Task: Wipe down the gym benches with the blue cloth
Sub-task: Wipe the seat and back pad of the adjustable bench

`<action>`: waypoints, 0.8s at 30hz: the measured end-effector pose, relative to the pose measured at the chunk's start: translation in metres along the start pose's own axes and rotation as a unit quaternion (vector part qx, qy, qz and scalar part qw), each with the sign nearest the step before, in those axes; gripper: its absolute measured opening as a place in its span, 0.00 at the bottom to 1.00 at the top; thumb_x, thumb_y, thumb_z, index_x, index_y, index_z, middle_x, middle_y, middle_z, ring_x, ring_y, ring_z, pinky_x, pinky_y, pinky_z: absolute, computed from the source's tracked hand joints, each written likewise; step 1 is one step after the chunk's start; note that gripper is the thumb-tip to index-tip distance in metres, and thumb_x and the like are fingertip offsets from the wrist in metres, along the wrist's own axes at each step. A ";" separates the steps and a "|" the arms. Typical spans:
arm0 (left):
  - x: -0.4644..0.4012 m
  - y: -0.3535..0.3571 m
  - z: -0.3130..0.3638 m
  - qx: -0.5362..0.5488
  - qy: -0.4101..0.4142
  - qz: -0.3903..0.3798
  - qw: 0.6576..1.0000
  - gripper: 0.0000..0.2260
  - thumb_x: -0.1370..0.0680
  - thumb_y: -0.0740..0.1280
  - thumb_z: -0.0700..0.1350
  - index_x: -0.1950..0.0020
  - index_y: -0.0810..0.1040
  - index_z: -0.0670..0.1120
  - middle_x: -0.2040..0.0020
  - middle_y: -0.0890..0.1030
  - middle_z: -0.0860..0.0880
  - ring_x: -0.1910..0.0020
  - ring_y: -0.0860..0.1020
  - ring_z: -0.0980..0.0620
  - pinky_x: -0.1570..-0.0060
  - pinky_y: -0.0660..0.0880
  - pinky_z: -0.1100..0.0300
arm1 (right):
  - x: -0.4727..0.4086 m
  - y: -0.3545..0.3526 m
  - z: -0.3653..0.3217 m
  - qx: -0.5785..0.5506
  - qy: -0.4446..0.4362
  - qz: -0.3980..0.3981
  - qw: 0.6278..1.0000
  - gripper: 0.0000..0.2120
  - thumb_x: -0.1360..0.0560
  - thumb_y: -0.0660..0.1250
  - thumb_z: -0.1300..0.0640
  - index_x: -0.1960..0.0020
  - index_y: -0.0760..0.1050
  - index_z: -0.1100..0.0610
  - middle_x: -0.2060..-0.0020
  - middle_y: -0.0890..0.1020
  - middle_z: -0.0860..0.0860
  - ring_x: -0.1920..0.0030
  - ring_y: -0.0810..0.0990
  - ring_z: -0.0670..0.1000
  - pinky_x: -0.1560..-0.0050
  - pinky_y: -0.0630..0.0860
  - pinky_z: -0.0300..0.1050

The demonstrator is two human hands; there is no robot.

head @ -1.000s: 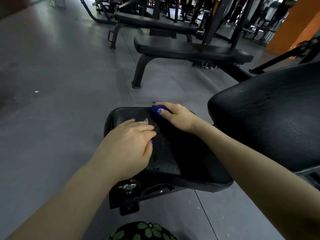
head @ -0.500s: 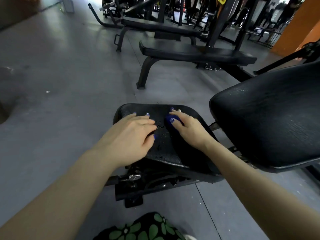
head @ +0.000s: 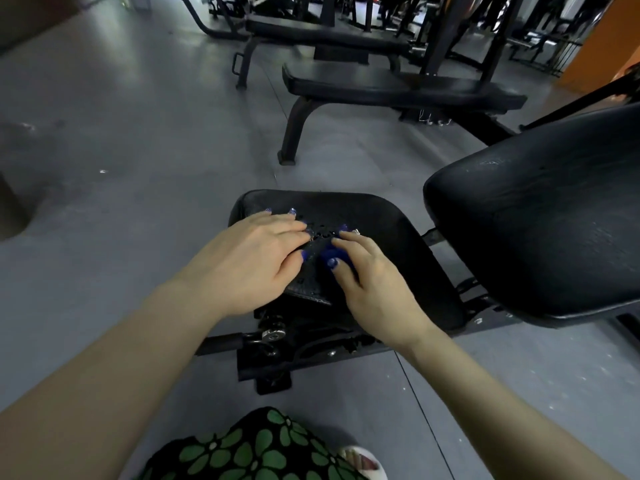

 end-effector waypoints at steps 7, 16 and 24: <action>0.029 -0.014 -0.012 0.000 0.007 -0.008 1.000 0.28 0.20 0.46 0.57 0.28 0.71 0.46 0.27 0.69 0.50 0.25 0.61 0.53 0.27 0.52 0.59 | 0.049 -0.035 0.039 -0.003 -0.038 -0.043 0.998 0.18 0.19 0.57 0.48 0.31 0.72 0.51 0.29 0.68 0.41 0.28 0.63 0.37 0.28 0.61 0.35; 0.042 -0.014 -0.015 0.006 0.011 -0.016 1.000 0.27 0.19 0.45 0.57 0.24 0.64 0.46 0.23 0.62 0.50 0.23 0.54 0.55 0.27 0.43 0.65 | 0.034 -0.003 -0.027 -0.024 -0.131 -0.085 0.987 0.20 0.19 0.58 0.51 0.30 0.71 0.57 0.29 0.69 0.46 0.27 0.64 0.41 0.28 0.59 0.33; 0.045 -0.007 -0.019 0.014 0.011 -0.003 1.000 0.28 0.19 0.43 0.57 0.23 0.62 0.47 0.22 0.59 0.52 0.22 0.49 0.57 0.27 0.42 0.65 | 0.016 -0.013 -0.005 -0.020 -0.059 -0.046 0.997 0.18 0.20 0.63 0.54 0.31 0.72 0.53 0.30 0.71 0.42 0.31 0.64 0.34 0.30 0.61 0.30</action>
Point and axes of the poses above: each hand's wrist, its own x-axis away from the middle knuckle, its own y-axis out of the palm, z = x × y, the point moved 3 cm from there along -x, towards the middle knuckle
